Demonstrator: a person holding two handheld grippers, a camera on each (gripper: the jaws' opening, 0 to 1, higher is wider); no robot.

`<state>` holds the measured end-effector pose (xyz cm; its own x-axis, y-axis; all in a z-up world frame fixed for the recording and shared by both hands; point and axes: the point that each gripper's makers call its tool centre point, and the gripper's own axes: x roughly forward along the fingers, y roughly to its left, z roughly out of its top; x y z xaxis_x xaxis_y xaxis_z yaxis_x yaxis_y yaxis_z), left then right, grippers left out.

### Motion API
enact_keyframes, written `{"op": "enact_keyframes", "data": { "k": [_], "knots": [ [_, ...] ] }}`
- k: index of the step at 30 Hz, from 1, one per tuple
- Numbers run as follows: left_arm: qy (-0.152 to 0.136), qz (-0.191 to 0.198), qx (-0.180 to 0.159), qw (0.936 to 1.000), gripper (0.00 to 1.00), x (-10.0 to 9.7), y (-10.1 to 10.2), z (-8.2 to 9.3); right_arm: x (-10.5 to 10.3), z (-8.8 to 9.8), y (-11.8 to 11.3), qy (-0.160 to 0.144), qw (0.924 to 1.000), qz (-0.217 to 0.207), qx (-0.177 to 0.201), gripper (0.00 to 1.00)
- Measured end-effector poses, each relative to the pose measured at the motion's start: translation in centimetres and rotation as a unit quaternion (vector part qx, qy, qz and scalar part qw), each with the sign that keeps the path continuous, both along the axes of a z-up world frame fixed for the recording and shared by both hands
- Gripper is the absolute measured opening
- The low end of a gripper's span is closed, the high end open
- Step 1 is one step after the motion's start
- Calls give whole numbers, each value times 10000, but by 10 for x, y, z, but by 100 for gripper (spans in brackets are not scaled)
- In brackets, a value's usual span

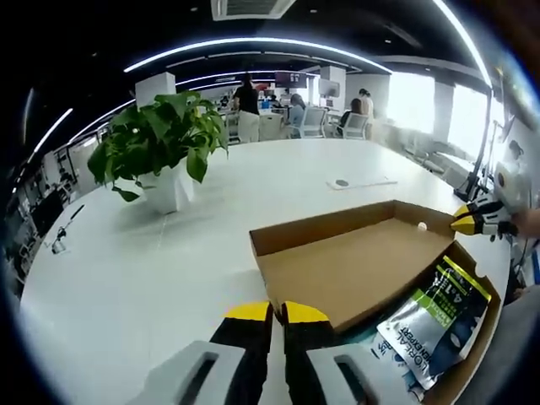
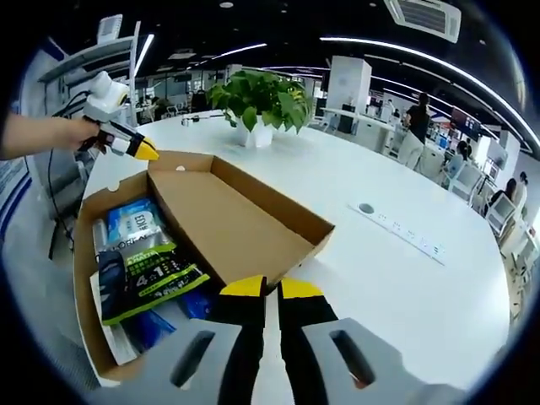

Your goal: Operate the shoe box by opening the lid, removing the specified soft item, and placing it in the target area until the item is outside and the box remains undamaged.

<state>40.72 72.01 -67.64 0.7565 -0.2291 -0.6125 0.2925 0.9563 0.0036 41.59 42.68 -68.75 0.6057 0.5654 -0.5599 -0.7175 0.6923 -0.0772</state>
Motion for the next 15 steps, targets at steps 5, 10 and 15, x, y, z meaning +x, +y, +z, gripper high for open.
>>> {"op": "enact_keyframes", "data": {
  "k": [5,10,15],
  "knots": [
    [7,-11,22,10000,4,0,0,-1,-1,0,-1,98,9999,-67,39,3],
    [46,-10,5,10000,4,0,0,-1,0,0,-1,138,9998,-133,75,4],
    [74,-34,41,10000,4,0,0,-1,-1,0,0,160,9998,-140,48,5]
  ]
}}
